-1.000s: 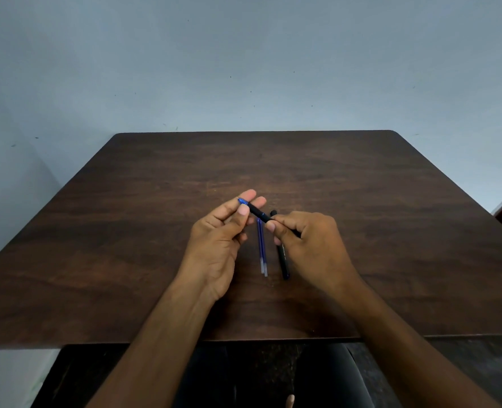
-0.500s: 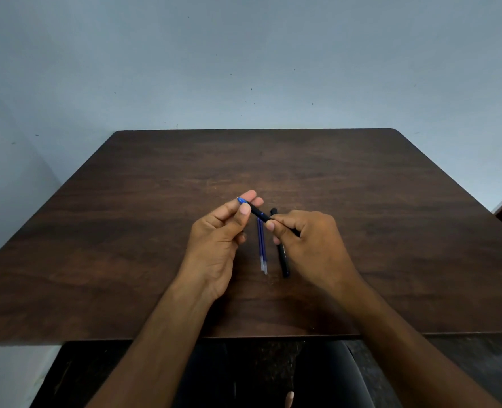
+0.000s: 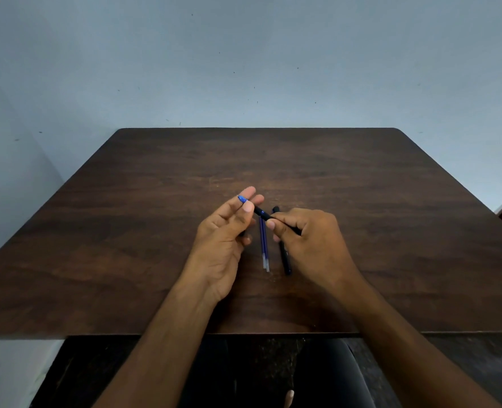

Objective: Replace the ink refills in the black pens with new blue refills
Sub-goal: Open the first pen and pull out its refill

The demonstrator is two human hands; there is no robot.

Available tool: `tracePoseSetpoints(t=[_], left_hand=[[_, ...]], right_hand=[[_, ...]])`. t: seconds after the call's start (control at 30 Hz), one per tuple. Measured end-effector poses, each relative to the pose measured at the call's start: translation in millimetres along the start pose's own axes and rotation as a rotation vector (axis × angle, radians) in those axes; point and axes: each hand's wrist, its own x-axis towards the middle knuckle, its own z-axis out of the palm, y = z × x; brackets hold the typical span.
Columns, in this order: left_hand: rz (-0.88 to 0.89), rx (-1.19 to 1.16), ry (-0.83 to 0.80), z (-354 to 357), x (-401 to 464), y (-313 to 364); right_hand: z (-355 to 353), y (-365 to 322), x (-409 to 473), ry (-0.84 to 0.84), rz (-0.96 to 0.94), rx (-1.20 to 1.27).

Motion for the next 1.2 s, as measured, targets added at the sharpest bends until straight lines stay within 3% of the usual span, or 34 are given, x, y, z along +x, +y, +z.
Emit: tracePoseSetpoints(t=[0.2, 0.4, 0.67, 0.93, 1.2], left_hand=[[0.069, -0.014, 0.125, 0.1, 2.5, 1.6], [0.007, -0.035, 0.24, 2.6, 7.6, -1.9], [0.041, -0.014, 0.037, -3.1, 2.5, -1.1], [-0.016, -0.062, 0.275, 3.8, 6.7, -2.4], [0.015, -0.033, 0.043, -1.4, 4.5, -3.7]], right_hand=[[-1.6, -2.5, -0.1, -0.009, -0.003, 0.02], [1.0, -3.4, 0.4, -0.015, -0.014, 0.048], [0.0, 3.1, 4.3, 0.0, -0.005, 0.008], [4.0, 0.9, 4.5, -0.019, -0.009, 0.008], [1.8, 5.7, 4.5, 0.008, -0.017, -0.026]])
